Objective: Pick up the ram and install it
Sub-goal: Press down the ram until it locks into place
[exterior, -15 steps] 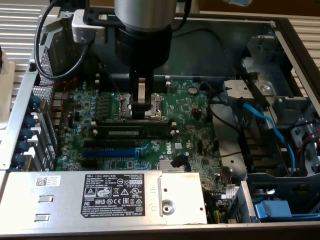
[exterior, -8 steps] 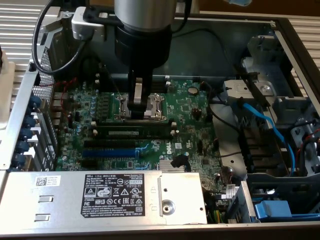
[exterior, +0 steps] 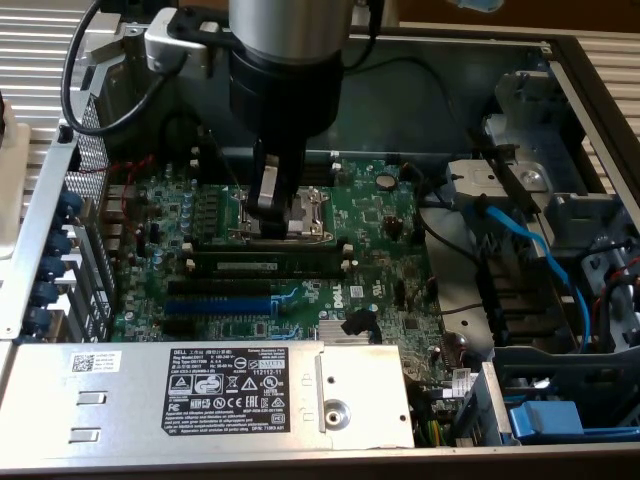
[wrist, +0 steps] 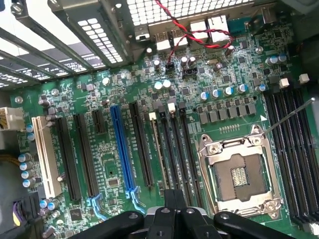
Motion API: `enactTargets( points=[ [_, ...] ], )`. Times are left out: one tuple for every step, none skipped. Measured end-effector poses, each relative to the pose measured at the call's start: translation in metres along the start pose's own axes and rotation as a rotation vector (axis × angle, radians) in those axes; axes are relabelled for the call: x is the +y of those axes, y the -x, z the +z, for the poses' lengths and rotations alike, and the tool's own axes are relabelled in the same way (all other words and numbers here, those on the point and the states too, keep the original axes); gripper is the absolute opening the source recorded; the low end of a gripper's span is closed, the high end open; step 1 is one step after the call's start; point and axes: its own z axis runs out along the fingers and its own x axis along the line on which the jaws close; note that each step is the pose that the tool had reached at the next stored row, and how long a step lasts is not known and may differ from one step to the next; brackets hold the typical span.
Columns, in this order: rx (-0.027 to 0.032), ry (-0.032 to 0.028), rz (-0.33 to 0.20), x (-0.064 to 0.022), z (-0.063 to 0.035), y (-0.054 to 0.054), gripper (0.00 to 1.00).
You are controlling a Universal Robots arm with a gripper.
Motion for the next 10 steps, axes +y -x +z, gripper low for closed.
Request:
enactTargets(
  points=[
    [-0.0004, 0.0004, 0.016, 0.0, 0.0002, 0.0, 0.1],
    [-0.0009, 0.0009, 0.032, 0.0, 0.0005, 0.0, 0.1],
    [-0.0012, 0.0013, 0.045, 0.0, 0.0005, 0.0, 0.1],
    [-0.0015, 0.0017, 0.059, 0.0, 0.0006, 0.0, 0.1],
    [-0.0021, 0.0021, 0.075, 0.0, 0.0008, 0.0, 0.1],
    [-0.0025, 0.0026, 0.09, 0.0, 0.0009, 0.0, 0.1],
    [-0.0028, 0.003, 0.105, 0.0, 0.001, 0.0, 0.1],
    [-0.0032, 0.0033, 0.119, 0.0, 0.0011, 0.0, 0.1],
    [-0.0035, 0.0037, 0.133, 0.0, 0.0011, 0.0, 0.1],
    [-0.004, 0.004, 0.147, 0.0, 0.0013, 0.0001, 0.1]
  ],
)
